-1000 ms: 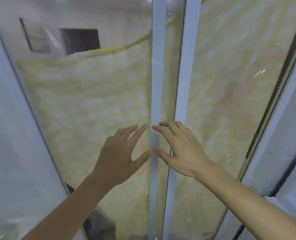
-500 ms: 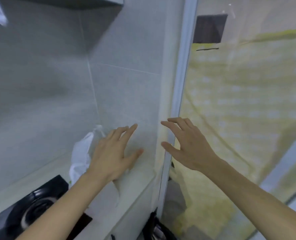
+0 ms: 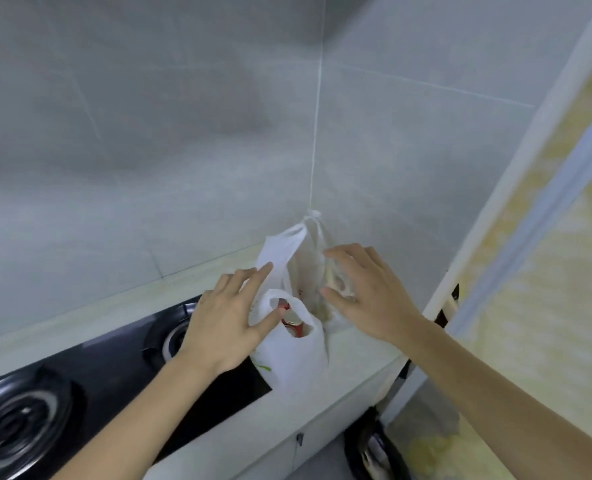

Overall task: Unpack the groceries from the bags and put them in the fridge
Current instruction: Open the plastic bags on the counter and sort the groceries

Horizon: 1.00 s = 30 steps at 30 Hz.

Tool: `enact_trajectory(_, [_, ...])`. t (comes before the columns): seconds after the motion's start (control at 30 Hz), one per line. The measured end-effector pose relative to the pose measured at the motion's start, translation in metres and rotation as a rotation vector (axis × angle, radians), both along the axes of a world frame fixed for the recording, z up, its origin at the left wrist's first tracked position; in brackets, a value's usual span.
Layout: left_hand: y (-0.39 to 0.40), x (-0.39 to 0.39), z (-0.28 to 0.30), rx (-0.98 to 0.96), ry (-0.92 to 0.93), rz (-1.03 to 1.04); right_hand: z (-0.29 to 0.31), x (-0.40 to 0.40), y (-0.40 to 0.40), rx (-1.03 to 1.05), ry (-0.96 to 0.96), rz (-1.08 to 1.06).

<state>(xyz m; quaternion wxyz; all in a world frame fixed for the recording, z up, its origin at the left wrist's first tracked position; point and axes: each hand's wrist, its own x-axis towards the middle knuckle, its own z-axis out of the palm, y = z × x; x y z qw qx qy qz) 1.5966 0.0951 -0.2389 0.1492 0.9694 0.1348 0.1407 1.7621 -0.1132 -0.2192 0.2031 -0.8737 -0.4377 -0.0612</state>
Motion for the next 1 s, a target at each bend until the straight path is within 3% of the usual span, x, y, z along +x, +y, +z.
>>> enact_trajectory(0.3, [-0.012, 0.055, -0.028, -0.048, 0.098, 0.180, -0.047, 0.118, 0.091, -0.062, 0.055, 0.234])
enact_trajectory(0.43, [-0.021, 0.068, -0.026, -0.158, 0.085, 0.263, -0.058, 0.171, 0.133, -0.210, -0.043, 0.332])
enact_trajectory(0.57, [-0.026, 0.068, -0.019, -0.271, 0.066, 0.305, -0.072, 0.213, 0.161, -0.227, -0.096, 0.427])
enact_trajectory(0.63, [-0.026, 0.064, -0.013, -0.343, 0.027, 0.309, -0.069, 0.220, 0.175, -0.242, 0.046, 0.467])
enact_trajectory(0.77, [-0.021, 0.055, 0.002, -0.646, -0.134, 0.351, -0.043, 0.209, 0.188, -0.168, 0.569, 0.388])
enact_trajectory(0.87, [-0.012, 0.053, 0.009, -0.744, -0.253, 0.427, -0.021, 0.200, 0.188, -0.036, 0.702, 0.383])
enact_trajectory(1.0, [0.002, 0.058, 0.016, -0.734, -0.307, 0.457, -0.008, 0.191, 0.183, 0.048, 0.734, 0.322])
